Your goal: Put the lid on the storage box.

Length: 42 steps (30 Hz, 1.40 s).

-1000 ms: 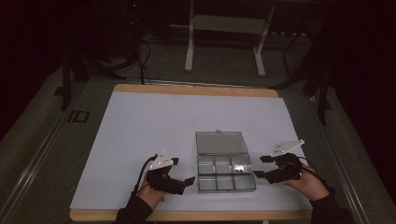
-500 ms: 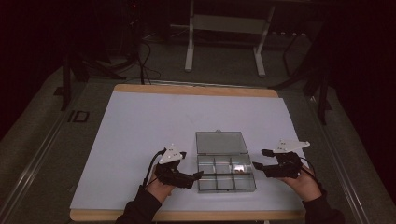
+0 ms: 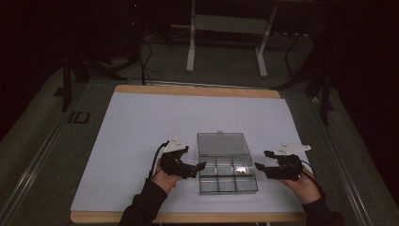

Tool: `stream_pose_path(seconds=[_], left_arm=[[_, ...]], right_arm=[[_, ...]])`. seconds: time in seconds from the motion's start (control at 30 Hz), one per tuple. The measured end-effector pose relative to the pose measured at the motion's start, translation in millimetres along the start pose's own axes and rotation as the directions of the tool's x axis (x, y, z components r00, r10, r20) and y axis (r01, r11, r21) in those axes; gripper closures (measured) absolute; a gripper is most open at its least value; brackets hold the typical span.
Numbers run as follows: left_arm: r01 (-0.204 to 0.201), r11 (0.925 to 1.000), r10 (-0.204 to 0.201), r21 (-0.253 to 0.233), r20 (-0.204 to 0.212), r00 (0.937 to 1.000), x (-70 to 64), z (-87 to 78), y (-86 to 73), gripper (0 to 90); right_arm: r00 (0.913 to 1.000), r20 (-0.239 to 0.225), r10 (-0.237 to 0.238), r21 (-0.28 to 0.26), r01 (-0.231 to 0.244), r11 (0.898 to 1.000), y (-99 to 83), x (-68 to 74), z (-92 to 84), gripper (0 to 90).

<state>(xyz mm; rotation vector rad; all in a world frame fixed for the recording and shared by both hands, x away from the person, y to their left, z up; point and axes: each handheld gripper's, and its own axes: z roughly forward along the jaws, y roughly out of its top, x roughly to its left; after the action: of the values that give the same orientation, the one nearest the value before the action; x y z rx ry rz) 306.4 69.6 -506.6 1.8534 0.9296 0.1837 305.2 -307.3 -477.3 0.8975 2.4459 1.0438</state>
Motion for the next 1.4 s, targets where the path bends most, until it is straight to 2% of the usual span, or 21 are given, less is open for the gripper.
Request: stream_pose_path(seconds=[0.07,0.2,0.27,0.37,0.47,0.53,0.57,0.7,0.77,0.8,0.93,1.0,1.07,1.1,1.13,1.23,1.33,1.4], left_arm=[[0.018,0.9998,-0.018,0.008,-0.020,0.9996,4.4,3.6,3.8,4.4],[0.054,0.9986,-0.054,0.002,-0.036,0.9979,10.9,10.4,12.6,4.4],[0.070,0.9975,-0.070,0.000,-0.021,0.9973,12.7,13.8,16.2,4.7],[0.083,0.9963,-0.083,0.020,-0.032,0.9961,14.6,19.9,20.7,11.9],[0.135,0.9893,-0.133,0.055,-0.039,0.9903,18.8,27.4,24.0,15.9],[0.151,0.9866,-0.150,0.061,-0.022,0.9884,21.1,31.3,25.0,17.5],[0.163,0.9836,-0.160,0.078,-0.036,0.9864,22.3,33.7,25.6,22.2],[0.236,0.9651,-0.230,0.114,-0.065,0.9711,29.7,41.6,24.1,28.0],[0.267,0.9554,-0.261,0.126,-0.060,0.9633,33.6,44.7,22.5,29.6],[0.273,0.9531,-0.267,0.130,-0.068,0.9614,34.9,46.4,21.9,30.7],[0.297,0.9420,-0.293,0.156,-0.049,0.9547,39.8,51.5,19.3,32.9],[0.322,0.9331,-0.322,0.161,-0.024,0.9465,41.4,53.5,18.2,34.6],[0.319,0.9333,-0.321,0.165,-0.016,0.9470,43.1,54.7,17.6,36.5],[0.332,0.9303,-0.337,0.156,0.007,0.9415,44.1,54.8,17.2,36.8],[0.337,0.9284,-0.343,0.156,0.013,0.9391,45.1,55.5,17.2,36.9],[0.316,0.9308,-0.320,0.184,-0.005,0.9472,43.7,59.4,16.9,41.4],[0.319,0.9291,-0.325,0.187,-0.001,0.9459,44.3,59.6,16.7,41.8],[0.332,0.9218,-0.338,0.200,-0.002,0.9410,45.0,59.8,17.8,42.1]], right_arm=[[1.0000,0.001,-0.007,0.002,0.007,1.000,-0.2,0.2,1.4,36.3],[1.0000,0.009,-0.002,0.005,0.002,1.000,0.8,0.7,3.9,36.3],[0.9999,0.012,-0.002,0.013,0.002,1.000,0.2,1.9,5.1,36.3],[0.9998,0.015,-0.010,0.019,0.010,1.000,-0.8,3.2,5.9,36.4],[0.9998,0.016,-0.009,0.020,0.009,1.000,-1.2,3.2,6.1,36.4],[0.9999,0.014,-0.008,0.023,0.007,1.000,-1.6,3.1,7.0,36.4],[0.9999,0.014,-0.009,0.030,0.008,1.000,-1.9,3.3,7.6,36.4],[0.9999,0.007,-0.015,0.040,0.015,0.999,-2.7,4.5,9.8,36.4],[0.9998,0.006,-0.020,0.045,0.020,0.999,-2.8,5.3,10.7,36.4],[0.9997,0.004,-0.023,0.044,0.022,0.999,-2.9,5.3,11.1,36.4],[0.9997,0.002,-0.023,0.041,0.023,0.999,-2.3,5.9,11.0,36.7],[0.9997,0.004,-0.022,0.042,0.022,0.999,-2.2,5.9,10.6,36.8],[0.9997,0.006,-0.022,0.042,0.022,0.999,-2.3,5.5,10.4,36.9],[0.9997,0.007,-0.022,0.042,0.022,0.999,-2.2,5.4,10.2,36.9],[0.9997,0.005,-0.022,0.042,0.021,0.999,-2.2,5.2,10.1,36.9],[0.9997,0.009,-0.024,0.042,0.023,0.999,-2.2,5.5,10.0,37.0],[0.9996,0.010,-0.026,0.042,0.025,0.999,-2.2,5.4,9.7,37.2],[0.9997,0.009,-0.022,0.042,0.022,0.999,-2.2,4.9,10.1,38.0]])
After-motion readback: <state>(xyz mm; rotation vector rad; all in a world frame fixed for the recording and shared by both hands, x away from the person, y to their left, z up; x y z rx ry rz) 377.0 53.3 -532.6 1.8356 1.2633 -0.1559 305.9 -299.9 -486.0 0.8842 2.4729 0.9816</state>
